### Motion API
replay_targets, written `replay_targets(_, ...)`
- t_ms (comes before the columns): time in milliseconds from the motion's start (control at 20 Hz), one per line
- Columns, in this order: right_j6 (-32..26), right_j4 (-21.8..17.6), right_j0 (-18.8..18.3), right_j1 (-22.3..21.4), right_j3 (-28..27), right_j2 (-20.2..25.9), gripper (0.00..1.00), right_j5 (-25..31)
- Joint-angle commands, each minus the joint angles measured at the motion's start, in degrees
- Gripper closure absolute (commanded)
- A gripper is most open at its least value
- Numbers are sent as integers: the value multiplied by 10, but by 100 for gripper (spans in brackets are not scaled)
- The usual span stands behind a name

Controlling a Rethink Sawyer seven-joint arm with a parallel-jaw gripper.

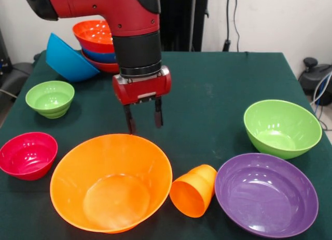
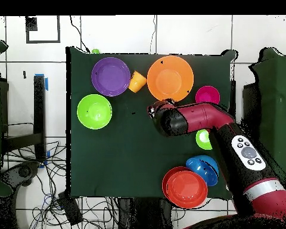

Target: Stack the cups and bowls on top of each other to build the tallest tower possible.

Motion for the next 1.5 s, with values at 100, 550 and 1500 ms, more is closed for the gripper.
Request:
replay_targets(100, 24, -39, 11, 20, -7, -58, 0, -30)
replay_targets(550, -31, -12, 36, 22, -81, -50, 0, 49)
replay_targets(1500, -61, -38, -44, 75, 26, -22, 0, -34)
